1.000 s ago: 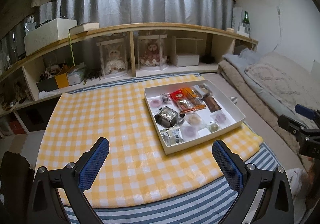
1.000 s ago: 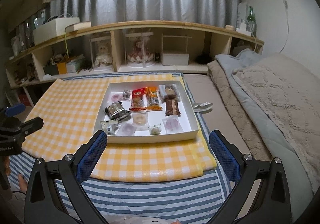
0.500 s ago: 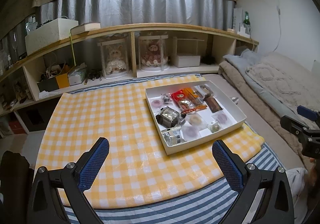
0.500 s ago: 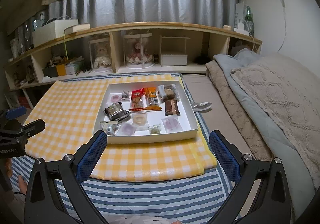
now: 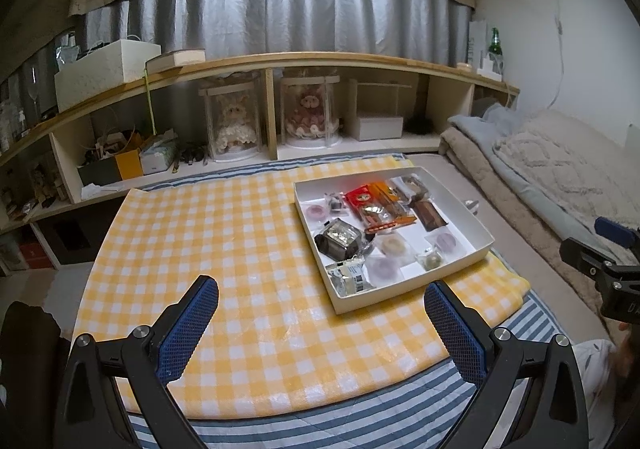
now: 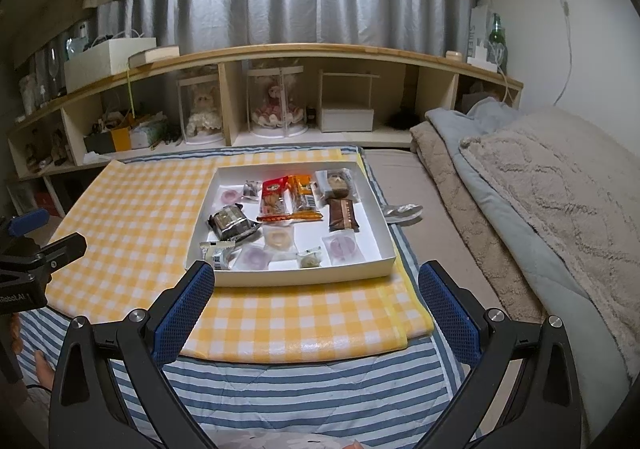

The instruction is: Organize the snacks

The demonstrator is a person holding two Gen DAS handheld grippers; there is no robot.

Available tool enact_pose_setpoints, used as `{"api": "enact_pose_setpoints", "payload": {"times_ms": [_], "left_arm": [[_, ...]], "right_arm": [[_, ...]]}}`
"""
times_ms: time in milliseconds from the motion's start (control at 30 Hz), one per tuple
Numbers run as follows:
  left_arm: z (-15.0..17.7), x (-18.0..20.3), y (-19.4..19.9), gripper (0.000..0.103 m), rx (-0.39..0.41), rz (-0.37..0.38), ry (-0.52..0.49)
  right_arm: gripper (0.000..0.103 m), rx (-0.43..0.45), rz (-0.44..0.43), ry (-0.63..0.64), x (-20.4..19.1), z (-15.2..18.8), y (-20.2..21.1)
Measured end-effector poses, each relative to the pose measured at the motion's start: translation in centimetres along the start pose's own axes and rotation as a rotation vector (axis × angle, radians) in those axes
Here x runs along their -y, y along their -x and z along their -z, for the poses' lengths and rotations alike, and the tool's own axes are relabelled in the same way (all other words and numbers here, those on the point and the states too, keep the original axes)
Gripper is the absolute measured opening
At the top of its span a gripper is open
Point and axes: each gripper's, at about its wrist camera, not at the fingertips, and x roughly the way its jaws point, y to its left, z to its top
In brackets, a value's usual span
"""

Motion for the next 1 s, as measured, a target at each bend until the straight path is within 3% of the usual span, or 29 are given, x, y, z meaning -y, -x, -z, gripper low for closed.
{"api": "enact_pose_setpoints", "payload": {"times_ms": [1000], "left_arm": [[0.15, 0.53, 0.27, 0.103, 0.012, -0.015, 0.001]], "right_arm": [[0.103, 0.004, 0.003, -0.003, -0.06, 0.03, 0.22]]}}
